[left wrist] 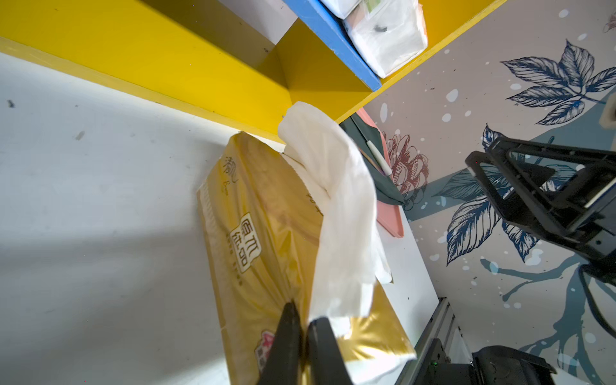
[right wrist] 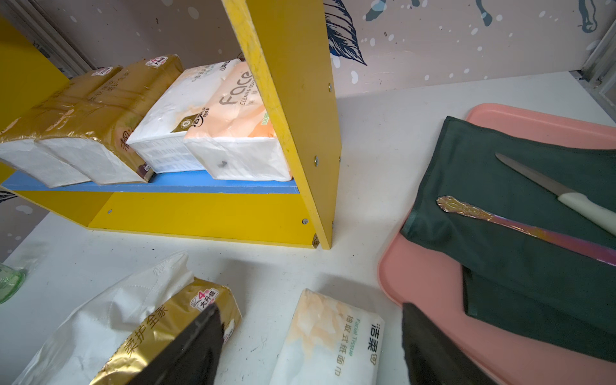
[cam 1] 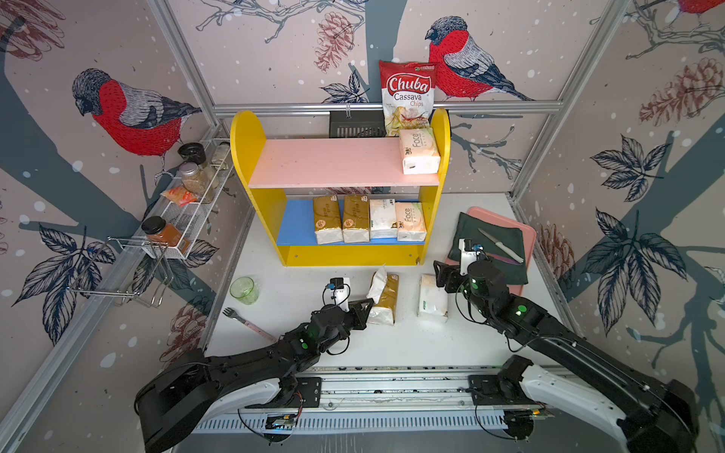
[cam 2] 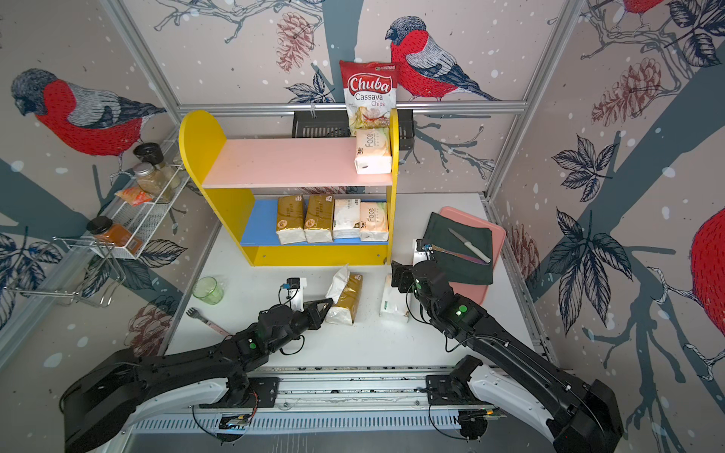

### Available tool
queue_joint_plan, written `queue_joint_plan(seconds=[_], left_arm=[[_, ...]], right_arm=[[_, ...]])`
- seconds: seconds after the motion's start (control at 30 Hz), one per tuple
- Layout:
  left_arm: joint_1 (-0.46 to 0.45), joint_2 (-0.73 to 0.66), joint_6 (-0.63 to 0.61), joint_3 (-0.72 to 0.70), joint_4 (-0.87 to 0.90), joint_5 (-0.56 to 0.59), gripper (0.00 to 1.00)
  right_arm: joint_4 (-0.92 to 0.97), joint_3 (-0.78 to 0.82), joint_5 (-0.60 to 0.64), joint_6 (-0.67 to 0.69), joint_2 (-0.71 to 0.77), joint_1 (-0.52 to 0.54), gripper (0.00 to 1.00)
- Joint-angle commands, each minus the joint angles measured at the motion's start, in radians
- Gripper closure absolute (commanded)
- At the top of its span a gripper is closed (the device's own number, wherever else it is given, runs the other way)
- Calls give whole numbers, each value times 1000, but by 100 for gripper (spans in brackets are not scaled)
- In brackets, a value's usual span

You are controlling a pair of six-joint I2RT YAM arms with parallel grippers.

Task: Remove the tissue boxes from the shelf
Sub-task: Place the box of tissues at the center of the board.

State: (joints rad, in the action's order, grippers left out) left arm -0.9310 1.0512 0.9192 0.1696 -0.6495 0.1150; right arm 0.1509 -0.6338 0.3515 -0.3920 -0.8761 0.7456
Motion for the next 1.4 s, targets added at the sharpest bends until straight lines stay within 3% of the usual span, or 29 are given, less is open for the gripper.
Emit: queue_joint_plan(seconds=[0.0, 0.37, 0.57, 0.63, 0.73, 0.87, 1.17, 1.37], left_arm=[[-5, 97, 22, 5, -252, -32, 100], [-22, 525, 72, 85, -557, -119, 100], [-57, 669, 110, 120, -640, -117, 100], [-63, 692, 116, 128, -650, -115, 83], [-65, 703, 121, 133, -656, -104, 64], [-68, 687, 119, 128, -640, -77, 51], [-102, 545, 69, 126, -468, 44, 40], [-104, 373, 15, 154, -266, 110, 38]], right_arm=[[-10, 5, -11, -2, 2, -4, 15], [15, 10, -12, 11, 36, -20, 15], [33, 9, -16, 23, 64, -41, 15], [36, 9, -23, 28, 69, -50, 15], [39, 9, -33, 31, 72, -62, 15], [36, 13, -43, 33, 75, -73, 15], [37, 25, -70, 18, 65, -107, 15], [45, 42, -212, -35, 15, -229, 14]])
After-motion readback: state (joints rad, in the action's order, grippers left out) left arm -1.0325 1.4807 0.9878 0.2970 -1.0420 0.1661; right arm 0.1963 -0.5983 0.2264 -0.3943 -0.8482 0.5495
